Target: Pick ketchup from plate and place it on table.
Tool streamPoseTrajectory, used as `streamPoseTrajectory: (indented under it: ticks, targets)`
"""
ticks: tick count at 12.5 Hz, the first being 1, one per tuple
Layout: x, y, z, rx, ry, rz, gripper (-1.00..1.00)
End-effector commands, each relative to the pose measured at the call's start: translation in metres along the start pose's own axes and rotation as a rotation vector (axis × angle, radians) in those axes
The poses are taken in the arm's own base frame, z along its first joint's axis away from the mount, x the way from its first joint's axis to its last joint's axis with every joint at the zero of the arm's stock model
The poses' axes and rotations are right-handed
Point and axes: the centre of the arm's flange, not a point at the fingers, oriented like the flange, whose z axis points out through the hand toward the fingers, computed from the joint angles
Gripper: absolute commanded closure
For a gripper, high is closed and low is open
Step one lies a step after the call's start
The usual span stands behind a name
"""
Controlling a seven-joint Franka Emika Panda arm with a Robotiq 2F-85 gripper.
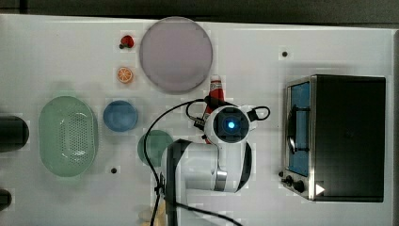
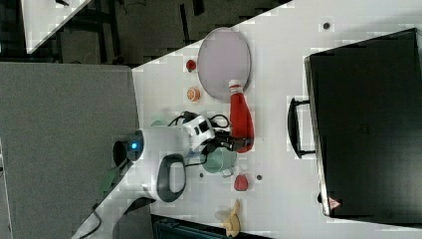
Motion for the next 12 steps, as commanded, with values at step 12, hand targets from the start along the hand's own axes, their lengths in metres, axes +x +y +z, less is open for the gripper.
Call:
streamPoseTrajectory:
  ticks: [12]
  targets:
    - [-0.003, -0.031, -0.182, 0.041, 0.105, 0.354, -1.0]
